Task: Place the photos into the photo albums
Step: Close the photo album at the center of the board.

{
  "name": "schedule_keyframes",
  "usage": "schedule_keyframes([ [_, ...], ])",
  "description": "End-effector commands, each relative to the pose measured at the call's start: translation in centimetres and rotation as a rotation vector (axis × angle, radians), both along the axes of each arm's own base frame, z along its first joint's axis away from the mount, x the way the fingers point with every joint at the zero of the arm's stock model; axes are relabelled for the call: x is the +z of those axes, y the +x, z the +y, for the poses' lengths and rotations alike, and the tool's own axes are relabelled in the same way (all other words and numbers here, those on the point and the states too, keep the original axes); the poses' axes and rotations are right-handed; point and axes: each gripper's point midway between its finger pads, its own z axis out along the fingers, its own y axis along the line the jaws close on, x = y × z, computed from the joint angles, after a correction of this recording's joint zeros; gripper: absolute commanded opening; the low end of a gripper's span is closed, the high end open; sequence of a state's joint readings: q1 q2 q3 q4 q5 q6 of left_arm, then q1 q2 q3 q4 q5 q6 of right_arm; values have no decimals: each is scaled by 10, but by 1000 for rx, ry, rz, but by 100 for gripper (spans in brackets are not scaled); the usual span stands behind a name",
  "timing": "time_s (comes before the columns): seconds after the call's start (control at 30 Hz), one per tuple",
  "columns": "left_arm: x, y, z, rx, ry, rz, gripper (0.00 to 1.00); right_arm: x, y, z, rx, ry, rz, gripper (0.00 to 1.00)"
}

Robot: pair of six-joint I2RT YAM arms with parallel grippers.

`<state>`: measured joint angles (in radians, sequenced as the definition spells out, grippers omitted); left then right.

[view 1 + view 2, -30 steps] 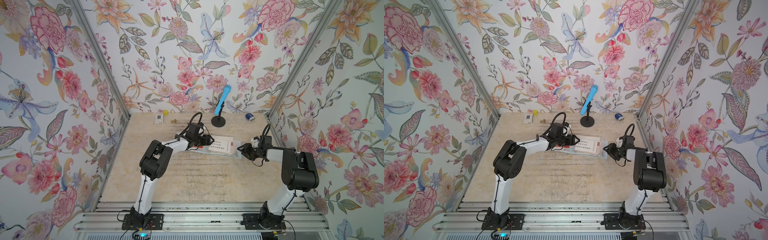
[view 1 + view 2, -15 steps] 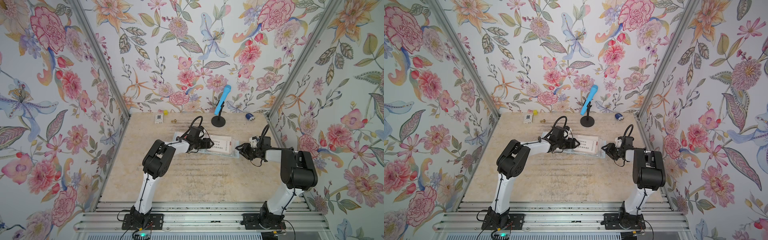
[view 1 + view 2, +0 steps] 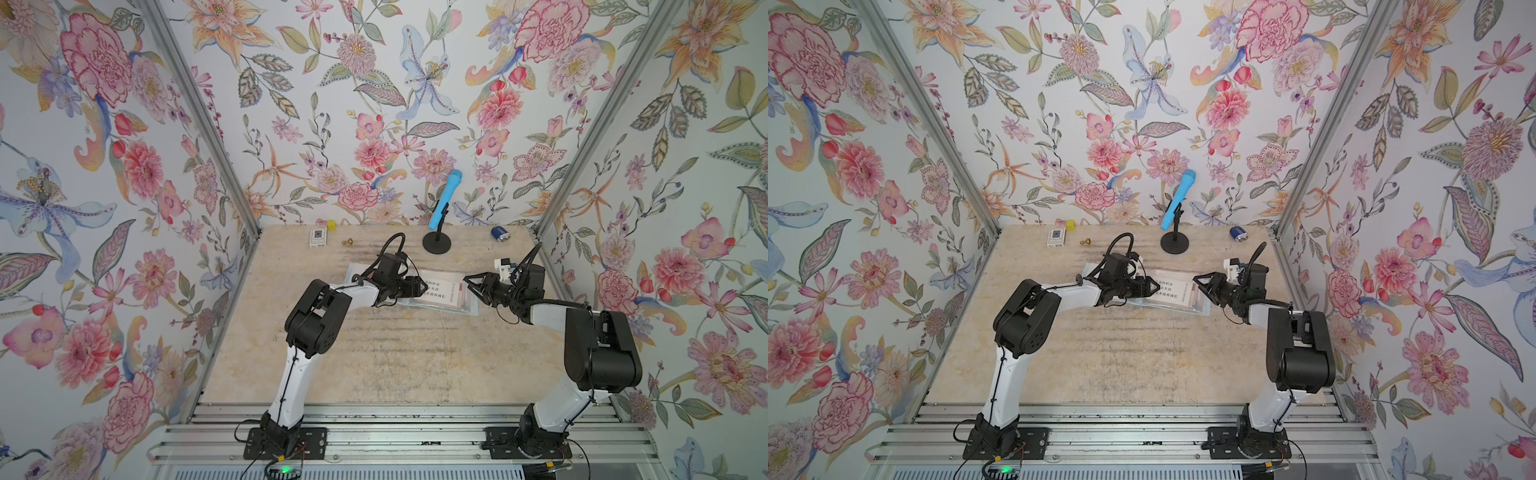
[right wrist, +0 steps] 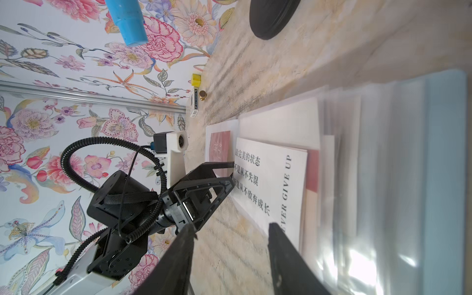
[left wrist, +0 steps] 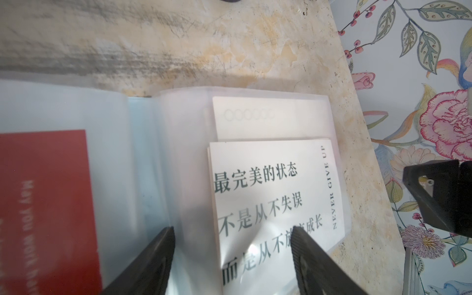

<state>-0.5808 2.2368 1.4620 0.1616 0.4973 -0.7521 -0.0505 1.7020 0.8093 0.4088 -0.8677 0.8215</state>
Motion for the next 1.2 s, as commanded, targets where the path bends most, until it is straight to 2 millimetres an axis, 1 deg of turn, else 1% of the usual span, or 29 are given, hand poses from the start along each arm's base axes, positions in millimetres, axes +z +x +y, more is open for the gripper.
schedule_keyframes([
  [0.0, -22, -22, 0, -19, 36, 86, 75, -15, -6, -24, -68, -129, 64, 50],
  [0.03, -21, -22, 0, -19, 36, 83, 75, -26, -10, -34, -95, -196, 104, 51],
  [0.13, -22, -22, 1, -19, 36, 85, 75, -45, -20, -49, -129, -279, 175, 51],
  [0.4, -25, -23, 0, -18, 36, 90, 75, -88, -45, -50, -93, -321, 310, 53],
  [0.53, -25, -24, 0, -21, 38, 91, 75, -101, -50, -46, -74, -329, 345, 53],
  [0.67, -26, -25, 0, -19, 36, 94, 75, -108, -52, -34, -39, -321, 367, 54],
  [0.8, -28, -25, -1, -19, 34, 95, 75, -105, -48, -17, -9, -252, 353, 54],
  [0.9, -31, -27, -1, -20, 36, 100, 75, -96, -42, -12, -14, -192, 323, 54],
  [0.97, -31, -28, 0, -21, 37, 101, 75, -85, -37, -9, -19, -144, 277, 53],
  [1.1, -32, -30, -2, -24, 40, 102, 75, -52, -25, -5, -31, -28, 136, 52],
  [1.17, -34, -31, -3, -26, 39, 106, 75, -42, -22, -3, -26, -2, 85, 52],
])
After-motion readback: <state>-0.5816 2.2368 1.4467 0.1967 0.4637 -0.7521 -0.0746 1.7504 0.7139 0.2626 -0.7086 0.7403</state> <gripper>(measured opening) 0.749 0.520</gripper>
